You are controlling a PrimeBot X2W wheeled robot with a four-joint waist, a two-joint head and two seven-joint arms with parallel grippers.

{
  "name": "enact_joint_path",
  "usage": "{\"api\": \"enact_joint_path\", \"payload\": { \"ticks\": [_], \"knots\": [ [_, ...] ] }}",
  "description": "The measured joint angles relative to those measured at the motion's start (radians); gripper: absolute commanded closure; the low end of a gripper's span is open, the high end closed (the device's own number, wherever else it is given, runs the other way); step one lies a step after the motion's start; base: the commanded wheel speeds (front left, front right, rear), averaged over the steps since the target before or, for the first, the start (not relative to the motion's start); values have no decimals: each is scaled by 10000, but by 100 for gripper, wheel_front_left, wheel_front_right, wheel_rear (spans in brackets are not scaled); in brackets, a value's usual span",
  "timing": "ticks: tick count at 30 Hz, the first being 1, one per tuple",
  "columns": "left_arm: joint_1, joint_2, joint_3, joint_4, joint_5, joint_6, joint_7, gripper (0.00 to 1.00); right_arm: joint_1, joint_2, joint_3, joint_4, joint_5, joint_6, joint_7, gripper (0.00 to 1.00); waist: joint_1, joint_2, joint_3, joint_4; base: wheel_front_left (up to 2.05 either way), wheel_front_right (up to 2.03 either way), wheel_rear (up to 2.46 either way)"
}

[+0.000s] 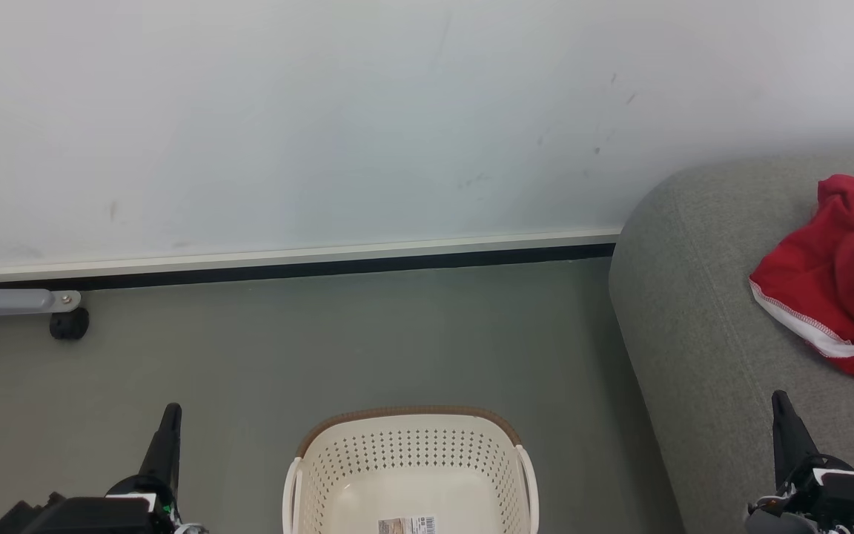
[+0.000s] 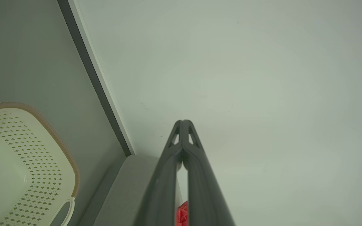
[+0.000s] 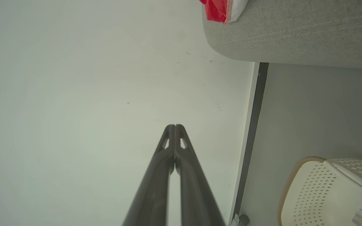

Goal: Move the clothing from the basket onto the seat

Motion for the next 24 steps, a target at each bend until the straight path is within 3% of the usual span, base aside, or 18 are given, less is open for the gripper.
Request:
{"api": "enact_joint_path", "payload": {
  "ticks": [24],
  "knots": [
    [0,0,0,2,0,0,0,100,3,0,0,-6,2,0,0,100,0,0,0,0,0,0,0]
  ]
}}
